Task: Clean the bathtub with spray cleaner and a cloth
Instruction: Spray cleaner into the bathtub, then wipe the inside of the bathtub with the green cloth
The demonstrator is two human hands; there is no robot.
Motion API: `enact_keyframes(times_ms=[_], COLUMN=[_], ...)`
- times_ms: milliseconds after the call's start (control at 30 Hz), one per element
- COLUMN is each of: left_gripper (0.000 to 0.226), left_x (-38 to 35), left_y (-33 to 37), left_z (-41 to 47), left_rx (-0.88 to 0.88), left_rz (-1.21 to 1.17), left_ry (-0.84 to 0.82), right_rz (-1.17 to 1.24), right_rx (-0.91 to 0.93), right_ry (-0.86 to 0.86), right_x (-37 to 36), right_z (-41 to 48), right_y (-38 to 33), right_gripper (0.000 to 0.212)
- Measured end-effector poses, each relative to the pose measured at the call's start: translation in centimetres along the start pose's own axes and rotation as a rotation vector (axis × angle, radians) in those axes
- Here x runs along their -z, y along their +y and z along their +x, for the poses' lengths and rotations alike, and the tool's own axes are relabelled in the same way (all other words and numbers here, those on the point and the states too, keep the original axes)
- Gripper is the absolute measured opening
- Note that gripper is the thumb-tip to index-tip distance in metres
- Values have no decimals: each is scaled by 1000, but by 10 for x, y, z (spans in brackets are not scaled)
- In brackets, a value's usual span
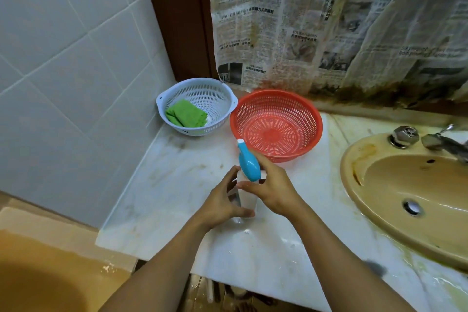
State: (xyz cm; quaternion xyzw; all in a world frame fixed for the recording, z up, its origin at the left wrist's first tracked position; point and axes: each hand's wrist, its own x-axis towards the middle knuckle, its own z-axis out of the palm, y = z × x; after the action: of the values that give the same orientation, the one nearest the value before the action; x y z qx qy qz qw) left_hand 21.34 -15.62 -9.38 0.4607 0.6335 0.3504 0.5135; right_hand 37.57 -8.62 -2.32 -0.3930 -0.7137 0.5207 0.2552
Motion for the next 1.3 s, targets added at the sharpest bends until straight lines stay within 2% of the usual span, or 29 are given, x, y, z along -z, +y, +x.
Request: enact_keyframes(times_ms=[367, 567, 633, 733, 867, 1000, 1167, 1300], left_gripper=[127, 125, 116, 91, 68, 56, 49, 44], left_x=[2, 11, 19, 37, 65, 87, 115, 140], left_y=[0, -3, -12, -28, -49, -58, -44, -20], left_z=[-4, -32, -51, -86, -142, -189, -215, -208], left_rx=[-6, -19, -26, -30, -42, -81, -137, -169], left_rz=[25, 84, 71, 56, 12, -2, -21, -54], left_ry=[-3, 104, 172, 266, 356, 446, 500, 550], right_rz=[-6, -28, -29, -34, 0, 16, 10, -40], right_rx=[-75, -66, -76, -176, -240, -179, -64, -21], right_ry=[51, 105, 202, 372, 486, 397, 273, 262], right_x=[-10, -16, -25, -45, -77, -111, -139, -142], right_z=[-3, -18, -31, -59, -96, -108, -89, -58], right_y=[0, -4, 1, 7, 8, -16, -53, -76], right_gripper=[71, 75, 79, 75, 56, 44, 46, 46])
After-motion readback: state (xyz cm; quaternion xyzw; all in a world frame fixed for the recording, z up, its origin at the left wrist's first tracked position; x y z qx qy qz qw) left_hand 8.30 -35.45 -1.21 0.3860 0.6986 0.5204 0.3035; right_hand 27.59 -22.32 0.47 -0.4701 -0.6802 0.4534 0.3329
